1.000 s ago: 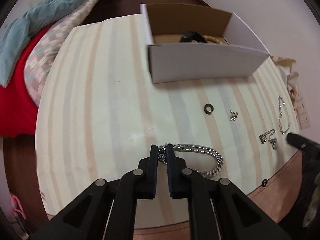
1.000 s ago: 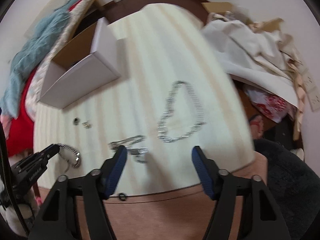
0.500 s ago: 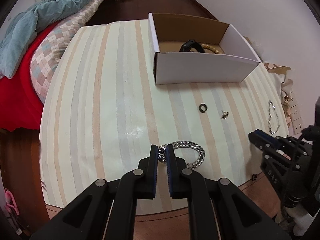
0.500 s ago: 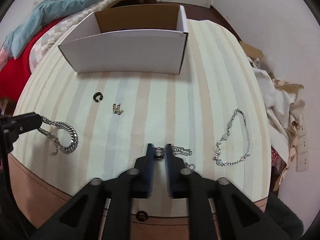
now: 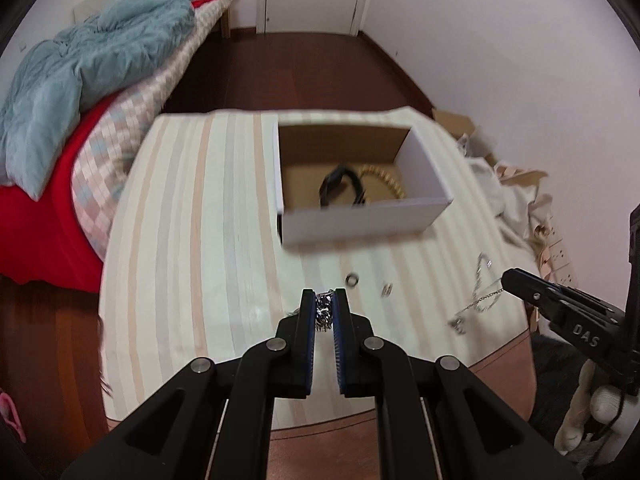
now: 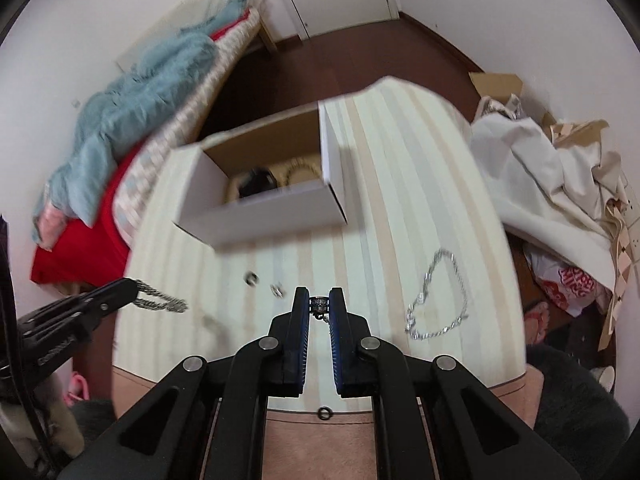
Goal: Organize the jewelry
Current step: 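Lower both chains into the white box and open both tools, then withdraw both tools and move toward the thin necklace and black ring, then grasp the thin silver necklace with the right tool while the left tool grasps the black ring, then lower the necklace and ring into the white box and open both tools, then withdraw both tools from the box and move toward the silver earrings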
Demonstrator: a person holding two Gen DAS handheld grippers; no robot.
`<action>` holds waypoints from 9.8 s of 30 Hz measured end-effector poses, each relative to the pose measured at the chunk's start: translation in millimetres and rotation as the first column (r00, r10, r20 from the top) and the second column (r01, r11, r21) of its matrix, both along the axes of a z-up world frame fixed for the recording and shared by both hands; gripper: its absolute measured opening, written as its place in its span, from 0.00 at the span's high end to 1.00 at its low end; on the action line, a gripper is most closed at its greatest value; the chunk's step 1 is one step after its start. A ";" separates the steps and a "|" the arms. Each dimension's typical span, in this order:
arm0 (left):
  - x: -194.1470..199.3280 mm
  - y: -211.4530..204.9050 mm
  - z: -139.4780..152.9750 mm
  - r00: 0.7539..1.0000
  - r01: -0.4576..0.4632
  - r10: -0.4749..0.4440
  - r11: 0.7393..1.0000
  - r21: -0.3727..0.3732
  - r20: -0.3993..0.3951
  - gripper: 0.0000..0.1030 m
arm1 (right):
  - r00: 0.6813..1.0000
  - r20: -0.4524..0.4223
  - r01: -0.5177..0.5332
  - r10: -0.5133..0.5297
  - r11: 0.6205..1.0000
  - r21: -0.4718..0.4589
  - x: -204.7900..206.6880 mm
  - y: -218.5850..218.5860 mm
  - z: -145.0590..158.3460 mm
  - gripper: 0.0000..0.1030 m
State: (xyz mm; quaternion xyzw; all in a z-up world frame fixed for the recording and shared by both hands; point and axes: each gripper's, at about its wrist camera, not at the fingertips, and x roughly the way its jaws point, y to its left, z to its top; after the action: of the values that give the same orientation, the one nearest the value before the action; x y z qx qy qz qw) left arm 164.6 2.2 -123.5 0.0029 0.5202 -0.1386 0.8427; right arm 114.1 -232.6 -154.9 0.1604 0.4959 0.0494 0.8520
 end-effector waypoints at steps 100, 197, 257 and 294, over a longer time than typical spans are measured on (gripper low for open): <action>-37.5 22.7 117.9 0.919 -0.279 0.225 0.952 0.130 0.324 0.02 | 0.990 0.138 0.031 0.013 0.951 -0.308 -11.3 46.9 144.2 0.00; 25.0 -35.7 3.9 1.000 -0.024 0.023 0.999 0.022 0.021 0.90 | 0.987 0.087 0.140 -0.135 0.989 -0.049 1.1 -35.4 47.8 0.94; 115.3 12.3 -9.8 0.975 -0.220 0.220 0.947 0.234 0.029 0.05 | 0.989 -0.147 -0.057 0.004 0.934 -0.354 149.0 42.8 13.1 0.00; -59.1 9.6 145.9 0.916 -0.258 0.228 0.965 0.049 0.331 0.05 | 0.975 0.220 0.082 -0.010 0.944 -0.320 -44.0 31.9 178.9 0.00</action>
State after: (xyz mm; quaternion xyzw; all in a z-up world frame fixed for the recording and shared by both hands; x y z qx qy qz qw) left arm 105.5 11.9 22.4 -0.0004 0.3774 -0.0062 0.9260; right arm 70.0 -200.7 24.0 0.0221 0.3980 -0.0367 0.9164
